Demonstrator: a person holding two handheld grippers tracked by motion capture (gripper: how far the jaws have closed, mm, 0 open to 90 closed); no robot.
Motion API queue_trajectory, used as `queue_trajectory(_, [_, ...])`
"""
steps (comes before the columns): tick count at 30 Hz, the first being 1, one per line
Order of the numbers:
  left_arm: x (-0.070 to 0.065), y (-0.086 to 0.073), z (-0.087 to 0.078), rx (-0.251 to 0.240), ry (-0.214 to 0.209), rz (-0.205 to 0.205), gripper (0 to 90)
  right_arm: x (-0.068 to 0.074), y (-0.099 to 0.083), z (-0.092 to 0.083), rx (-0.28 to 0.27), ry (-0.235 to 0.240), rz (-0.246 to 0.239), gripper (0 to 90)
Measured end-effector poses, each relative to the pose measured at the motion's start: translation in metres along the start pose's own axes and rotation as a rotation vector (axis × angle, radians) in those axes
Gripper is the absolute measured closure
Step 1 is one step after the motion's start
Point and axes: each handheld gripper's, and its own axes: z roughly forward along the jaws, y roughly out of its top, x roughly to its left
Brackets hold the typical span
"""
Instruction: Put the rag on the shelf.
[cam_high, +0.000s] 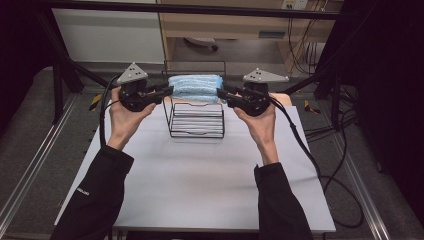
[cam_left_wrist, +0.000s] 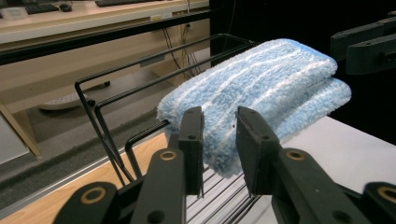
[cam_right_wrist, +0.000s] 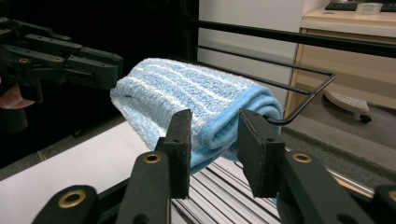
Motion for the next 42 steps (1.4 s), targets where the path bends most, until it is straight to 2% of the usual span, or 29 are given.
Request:
queue_trajectory(7, [0.002,0.000,-0.007,0.008,0.010,-0.008,64.3,-0.001,0.003,-0.007,-0.005,-0.012,-0.002,58.2])
queue_trajectory(11, [0.003,-0.005,-0.011,0.026,0.014,-0.014,57.8,-0.001,0.003,-0.012,0.004,-0.028,-0.005,47.0])
queue_trajectory(17, [0.007,-0.019,-0.020,0.060,0.016,-0.030,47.7,-0.002,-0.003,-0.020,0.014,-0.024,0.009,30.0])
queue_trajectory(19, [0.009,-0.025,-0.023,0.073,0.016,-0.037,44.3,-0.003,-0.007,-0.022,0.029,-0.034,0.010,24.5])
queue_trajectory(21, [0.010,-0.031,-0.027,0.079,0.033,-0.035,40.6,-0.004,-0.012,-0.026,0.037,-0.046,0.002,21.4])
queue_trajectory(24, [0.013,-0.040,-0.032,0.080,0.039,-0.044,36.4,-0.009,-0.020,-0.029,0.048,-0.044,0.020,16.9])
queue_trajectory(30, [0.013,-0.056,-0.040,0.113,0.048,-0.045,26.0,-0.016,-0.035,-0.038,0.075,-0.040,0.032,10.0])
queue_trajectory(34, [0.010,-0.069,-0.046,0.107,0.049,-0.044,20.9,-0.019,-0.047,-0.044,0.092,-0.032,0.034,6.5])
queue_trajectory(37, [0.007,-0.084,-0.048,0.109,0.043,-0.053,17.3,-0.021,-0.058,-0.048,0.105,-0.027,0.045,5.0])
queue_trajectory(42, [0.004,-0.109,-0.053,0.139,0.041,-0.063,11.4,-0.027,-0.083,-0.054,0.141,-0.034,0.061,2.2])
